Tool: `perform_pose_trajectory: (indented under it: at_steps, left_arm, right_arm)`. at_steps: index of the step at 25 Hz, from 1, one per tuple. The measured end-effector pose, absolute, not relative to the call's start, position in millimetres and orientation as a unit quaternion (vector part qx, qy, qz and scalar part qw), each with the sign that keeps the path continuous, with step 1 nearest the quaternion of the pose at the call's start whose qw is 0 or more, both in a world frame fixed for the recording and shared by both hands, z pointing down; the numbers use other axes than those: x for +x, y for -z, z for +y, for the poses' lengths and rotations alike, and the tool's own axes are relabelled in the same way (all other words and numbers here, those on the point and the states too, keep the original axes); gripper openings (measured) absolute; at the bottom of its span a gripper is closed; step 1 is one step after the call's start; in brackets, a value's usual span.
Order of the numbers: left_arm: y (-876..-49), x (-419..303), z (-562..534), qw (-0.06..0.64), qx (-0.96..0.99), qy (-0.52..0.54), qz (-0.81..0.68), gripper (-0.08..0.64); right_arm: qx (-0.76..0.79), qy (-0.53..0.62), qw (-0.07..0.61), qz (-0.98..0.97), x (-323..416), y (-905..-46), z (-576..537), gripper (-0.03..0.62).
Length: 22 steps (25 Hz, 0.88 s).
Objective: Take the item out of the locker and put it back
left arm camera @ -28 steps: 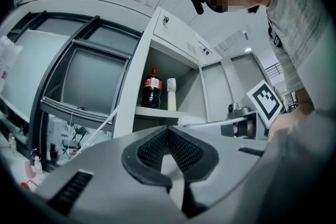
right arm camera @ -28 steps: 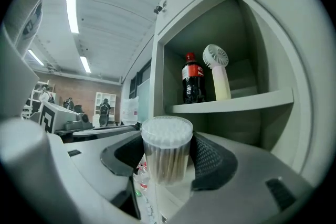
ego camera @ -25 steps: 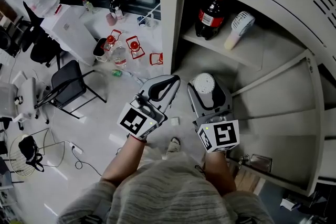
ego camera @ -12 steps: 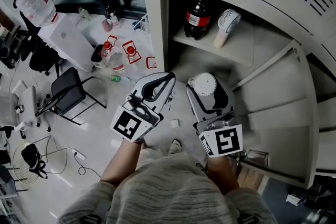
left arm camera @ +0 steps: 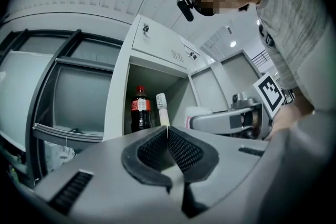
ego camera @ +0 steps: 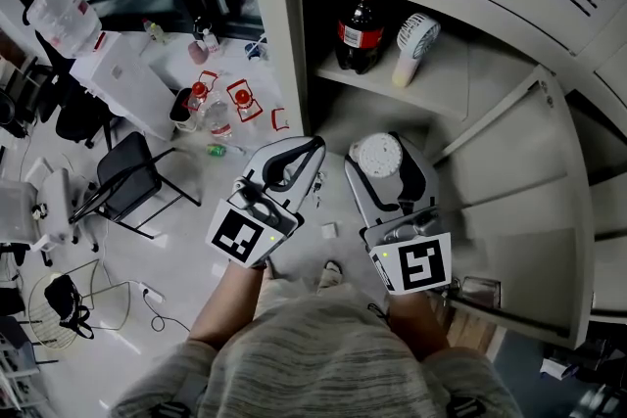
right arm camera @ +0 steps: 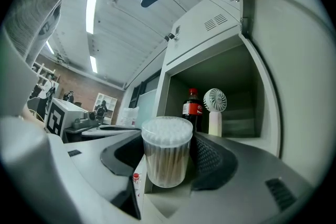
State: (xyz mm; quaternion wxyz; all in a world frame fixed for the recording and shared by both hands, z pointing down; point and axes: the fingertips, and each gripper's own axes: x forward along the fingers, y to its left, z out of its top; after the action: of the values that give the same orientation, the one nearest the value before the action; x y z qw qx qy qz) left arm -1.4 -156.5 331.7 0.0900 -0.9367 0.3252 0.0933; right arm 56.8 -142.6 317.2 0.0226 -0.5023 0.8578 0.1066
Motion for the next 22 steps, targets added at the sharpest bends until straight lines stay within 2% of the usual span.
perform_pose_trajectory:
  at_steps: [10, 22]
  left_arm:
    - [-340, -2, -158, 0.092, -0.936, -0.086, 0.329, 0.009]
    - [-359, -4, -160, 0.078, -0.936, -0.073, 0.336, 0.009]
  right_arm:
    - [-0.504, -0.101, 0.012, 0.858, 54, -331, -148, 0.284]
    - [-0.519, -0.071, -0.04, 0.851, 51, -385, -175, 0.284]
